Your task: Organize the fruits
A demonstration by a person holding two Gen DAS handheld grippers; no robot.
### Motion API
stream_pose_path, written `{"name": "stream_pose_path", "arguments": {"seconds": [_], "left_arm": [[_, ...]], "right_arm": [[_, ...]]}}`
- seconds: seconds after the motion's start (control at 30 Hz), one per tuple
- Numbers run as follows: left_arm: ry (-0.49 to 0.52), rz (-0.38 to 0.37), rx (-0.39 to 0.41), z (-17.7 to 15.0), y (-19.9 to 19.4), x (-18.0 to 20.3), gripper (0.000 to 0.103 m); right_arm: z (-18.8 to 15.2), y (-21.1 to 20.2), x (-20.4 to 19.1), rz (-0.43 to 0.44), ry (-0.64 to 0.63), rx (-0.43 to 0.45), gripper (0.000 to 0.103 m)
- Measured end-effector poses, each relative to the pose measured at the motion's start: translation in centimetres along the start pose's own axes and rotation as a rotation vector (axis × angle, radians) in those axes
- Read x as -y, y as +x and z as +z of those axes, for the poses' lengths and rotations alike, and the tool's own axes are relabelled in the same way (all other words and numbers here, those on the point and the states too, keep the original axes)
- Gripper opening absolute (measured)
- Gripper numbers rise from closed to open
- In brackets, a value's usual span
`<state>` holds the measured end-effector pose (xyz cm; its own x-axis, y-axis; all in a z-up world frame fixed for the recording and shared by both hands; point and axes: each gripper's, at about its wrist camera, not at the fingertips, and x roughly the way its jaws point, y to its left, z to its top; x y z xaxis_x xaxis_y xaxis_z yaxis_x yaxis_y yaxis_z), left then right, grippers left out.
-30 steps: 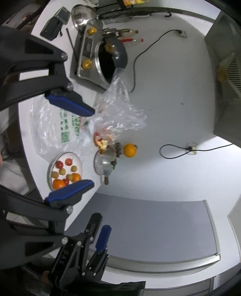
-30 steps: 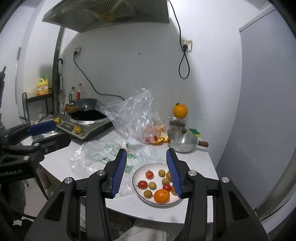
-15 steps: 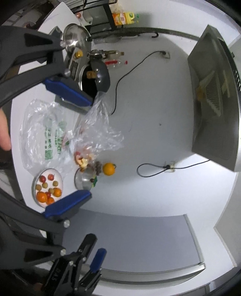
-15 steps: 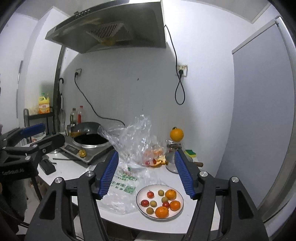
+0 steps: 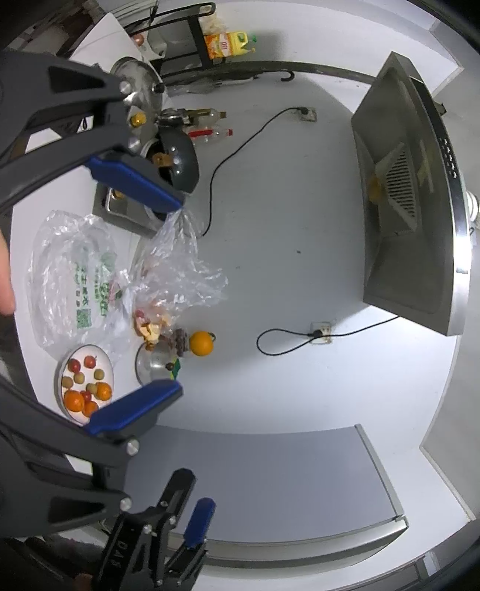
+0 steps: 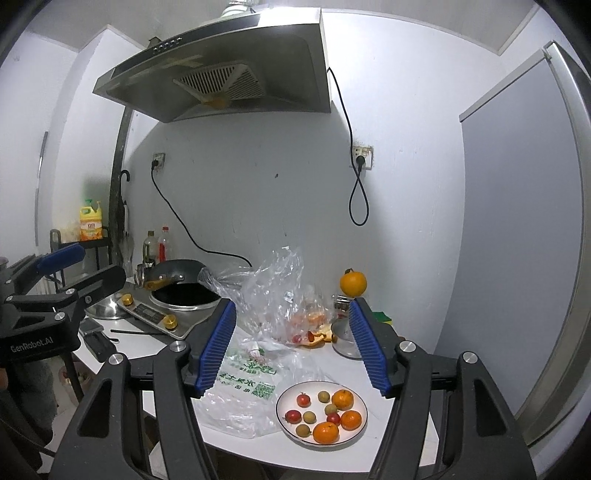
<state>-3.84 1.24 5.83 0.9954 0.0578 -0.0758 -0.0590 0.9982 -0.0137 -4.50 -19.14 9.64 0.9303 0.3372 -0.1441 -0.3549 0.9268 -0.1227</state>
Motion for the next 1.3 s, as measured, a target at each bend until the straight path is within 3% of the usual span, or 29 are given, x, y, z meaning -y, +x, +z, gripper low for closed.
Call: {"name": "stream_pose_path", "arguments": {"seconds": [0.27, 1.3], "left_arm": [[-0.014, 0.002, 0.011, 0.0, -0.05, -0.11, 0.098], [-0.026, 0.003, 0.029, 0.11, 0.06, 0.06, 0.099]], "right_arm": [[-0.17, -0.14, -0.21, 0.002, -0.003, -0.004, 0.067], [-0.05, -0.44, -0.16, -0.001, 0.002, 0.008, 0.067]]}}
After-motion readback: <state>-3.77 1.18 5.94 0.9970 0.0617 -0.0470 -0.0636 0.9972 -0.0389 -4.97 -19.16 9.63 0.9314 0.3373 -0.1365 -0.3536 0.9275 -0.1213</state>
